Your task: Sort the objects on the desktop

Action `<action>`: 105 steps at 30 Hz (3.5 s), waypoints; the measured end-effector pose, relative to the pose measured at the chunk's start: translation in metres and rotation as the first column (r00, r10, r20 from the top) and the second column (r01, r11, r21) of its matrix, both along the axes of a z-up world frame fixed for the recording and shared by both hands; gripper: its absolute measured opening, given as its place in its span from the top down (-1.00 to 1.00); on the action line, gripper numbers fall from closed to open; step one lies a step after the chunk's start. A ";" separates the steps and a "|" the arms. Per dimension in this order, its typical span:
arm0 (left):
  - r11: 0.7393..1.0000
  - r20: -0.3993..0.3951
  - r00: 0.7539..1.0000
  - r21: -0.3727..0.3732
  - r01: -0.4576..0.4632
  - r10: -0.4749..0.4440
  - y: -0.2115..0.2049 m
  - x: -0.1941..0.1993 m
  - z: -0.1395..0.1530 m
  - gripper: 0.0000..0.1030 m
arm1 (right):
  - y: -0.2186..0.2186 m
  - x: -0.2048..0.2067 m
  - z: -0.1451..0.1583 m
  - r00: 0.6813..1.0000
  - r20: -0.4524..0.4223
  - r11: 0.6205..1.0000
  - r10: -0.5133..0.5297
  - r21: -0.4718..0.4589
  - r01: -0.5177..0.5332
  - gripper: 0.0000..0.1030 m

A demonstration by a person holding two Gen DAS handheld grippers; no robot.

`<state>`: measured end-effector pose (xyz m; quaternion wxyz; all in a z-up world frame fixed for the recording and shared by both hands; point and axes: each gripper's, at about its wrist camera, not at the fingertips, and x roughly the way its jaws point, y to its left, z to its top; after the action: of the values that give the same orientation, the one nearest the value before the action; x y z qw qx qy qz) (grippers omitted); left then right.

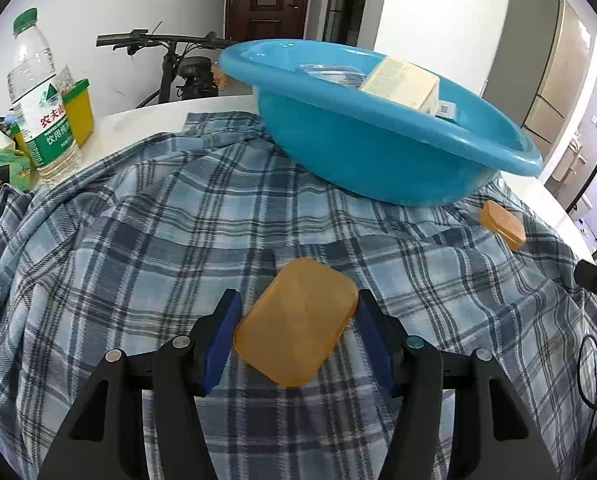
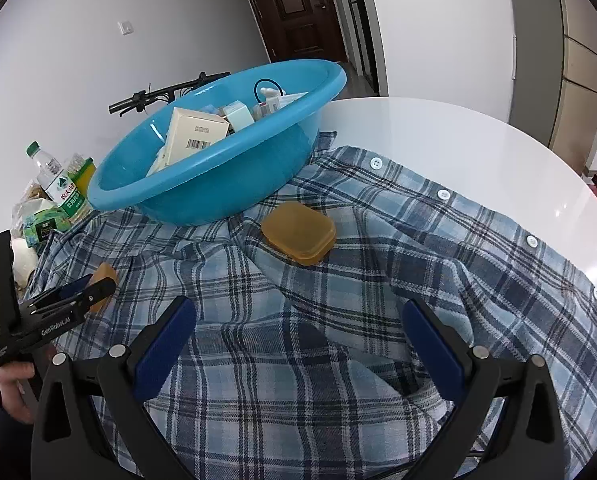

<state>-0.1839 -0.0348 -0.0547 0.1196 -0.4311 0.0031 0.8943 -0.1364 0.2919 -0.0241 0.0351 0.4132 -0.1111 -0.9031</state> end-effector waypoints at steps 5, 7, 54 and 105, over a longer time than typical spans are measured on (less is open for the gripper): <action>1.000 -0.009 1.000 0.002 -0.028 0.028 -0.004 0.003 -0.001 -0.19 | -0.005 -0.007 0.007 1.000 -0.002 0.999 0.014 0.033 -0.014 -1.00; 0.998 -0.002 0.999 0.018 -0.053 0.054 -0.010 0.002 -0.003 -0.19 | -0.005 -0.015 0.006 0.999 0.008 0.999 0.033 0.027 -0.033 -1.00; 1.000 -0.003 1.000 0.025 -0.017 0.017 -0.004 0.012 -0.006 -0.18 | -0.024 -0.030 -0.019 0.996 0.063 0.986 0.068 0.146 -0.076 -0.35; 0.992 -0.558 0.821 0.027 -0.126 0.119 0.036 0.162 0.126 -0.16 | -0.070 0.108 0.105 0.883 -0.449 0.985 0.140 0.150 -0.080 0.20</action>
<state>-0.0223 0.0014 0.0712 0.0533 -0.1513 0.0151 0.9869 -0.0286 0.2221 0.0806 0.0850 0.1959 -0.0183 -0.9768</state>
